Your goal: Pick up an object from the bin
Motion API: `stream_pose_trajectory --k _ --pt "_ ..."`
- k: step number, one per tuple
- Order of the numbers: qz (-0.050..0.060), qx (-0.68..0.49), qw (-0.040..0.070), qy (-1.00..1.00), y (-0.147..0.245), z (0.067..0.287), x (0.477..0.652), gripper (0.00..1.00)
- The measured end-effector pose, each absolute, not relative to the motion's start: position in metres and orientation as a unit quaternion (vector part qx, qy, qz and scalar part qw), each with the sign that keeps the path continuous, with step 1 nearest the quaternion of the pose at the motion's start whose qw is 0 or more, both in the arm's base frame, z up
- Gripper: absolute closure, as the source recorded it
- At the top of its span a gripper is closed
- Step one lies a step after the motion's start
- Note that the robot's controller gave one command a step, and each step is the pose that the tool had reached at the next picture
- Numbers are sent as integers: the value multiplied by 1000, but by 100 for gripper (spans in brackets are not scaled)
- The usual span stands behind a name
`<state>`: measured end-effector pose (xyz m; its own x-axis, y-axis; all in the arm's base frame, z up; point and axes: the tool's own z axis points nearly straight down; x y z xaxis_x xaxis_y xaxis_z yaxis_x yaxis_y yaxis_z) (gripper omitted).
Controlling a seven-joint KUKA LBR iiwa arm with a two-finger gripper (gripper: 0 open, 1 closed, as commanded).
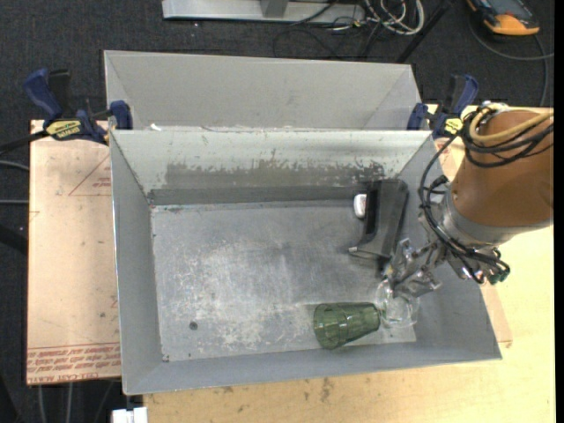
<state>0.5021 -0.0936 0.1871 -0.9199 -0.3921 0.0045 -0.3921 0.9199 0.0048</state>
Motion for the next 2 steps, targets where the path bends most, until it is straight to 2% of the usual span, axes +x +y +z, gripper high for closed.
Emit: stream_pose_trajectory --k 1,2 --pt "0 36 1 -999 -63 126 518 0" --pt "-1 37 0 -999 -63 127 518 0"
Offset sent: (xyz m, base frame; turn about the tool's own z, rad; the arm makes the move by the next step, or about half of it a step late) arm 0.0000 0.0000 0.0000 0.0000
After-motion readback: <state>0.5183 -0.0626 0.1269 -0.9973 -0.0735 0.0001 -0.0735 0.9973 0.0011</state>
